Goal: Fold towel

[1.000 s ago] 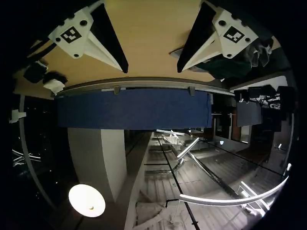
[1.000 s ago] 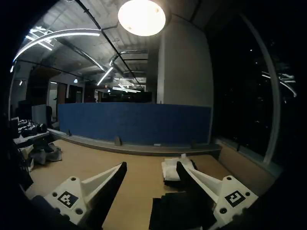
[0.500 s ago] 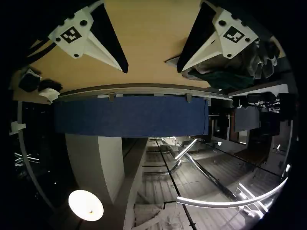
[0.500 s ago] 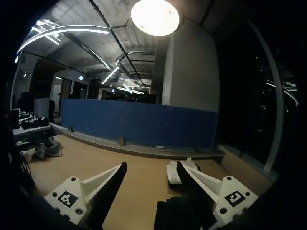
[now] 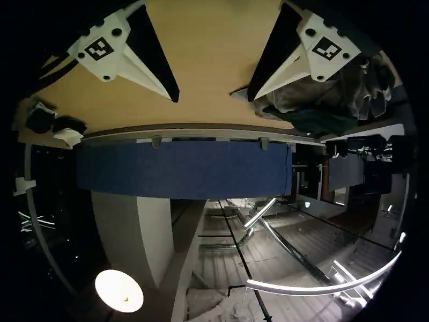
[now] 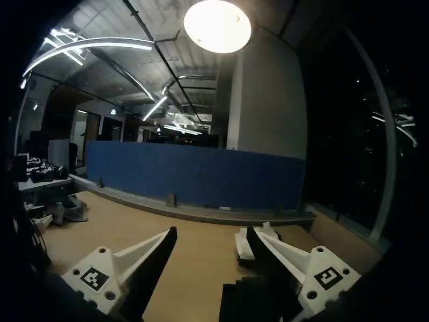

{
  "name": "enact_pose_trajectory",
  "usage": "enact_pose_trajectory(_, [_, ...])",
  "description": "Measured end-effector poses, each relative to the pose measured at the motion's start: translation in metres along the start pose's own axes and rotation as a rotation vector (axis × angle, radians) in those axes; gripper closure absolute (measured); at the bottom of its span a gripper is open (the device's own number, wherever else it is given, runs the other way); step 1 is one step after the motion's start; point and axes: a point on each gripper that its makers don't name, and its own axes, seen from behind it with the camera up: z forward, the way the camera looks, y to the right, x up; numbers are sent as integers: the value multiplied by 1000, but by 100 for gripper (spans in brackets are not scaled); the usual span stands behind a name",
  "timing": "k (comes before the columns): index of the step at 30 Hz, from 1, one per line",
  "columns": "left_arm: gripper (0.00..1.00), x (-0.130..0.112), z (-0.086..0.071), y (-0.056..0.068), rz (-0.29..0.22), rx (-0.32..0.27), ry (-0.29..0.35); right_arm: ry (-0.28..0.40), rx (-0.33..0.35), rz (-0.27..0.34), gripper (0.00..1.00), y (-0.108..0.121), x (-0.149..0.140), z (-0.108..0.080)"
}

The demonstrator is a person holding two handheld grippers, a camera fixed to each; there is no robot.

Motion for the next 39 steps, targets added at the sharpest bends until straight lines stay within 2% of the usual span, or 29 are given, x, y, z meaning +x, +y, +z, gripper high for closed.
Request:
enact_pose_trajectory(11, [6,-2,1,1,7,-10,-1,7,5,5,0,-2,1,0])
enact_pose_trajectory(22, [6,-1,-1,3,10,-10,-1,22,-7,56,0,10,-1,-1])
enact_pose_trajectory(29, [5,-1,-1,3,10,-10,-1,22,-12,96,0,21,-17,-4])
enact_pose_trajectory(39, [5,0,-1,3,10,-10,-1,31,-22,159,0,34,-57,-4])
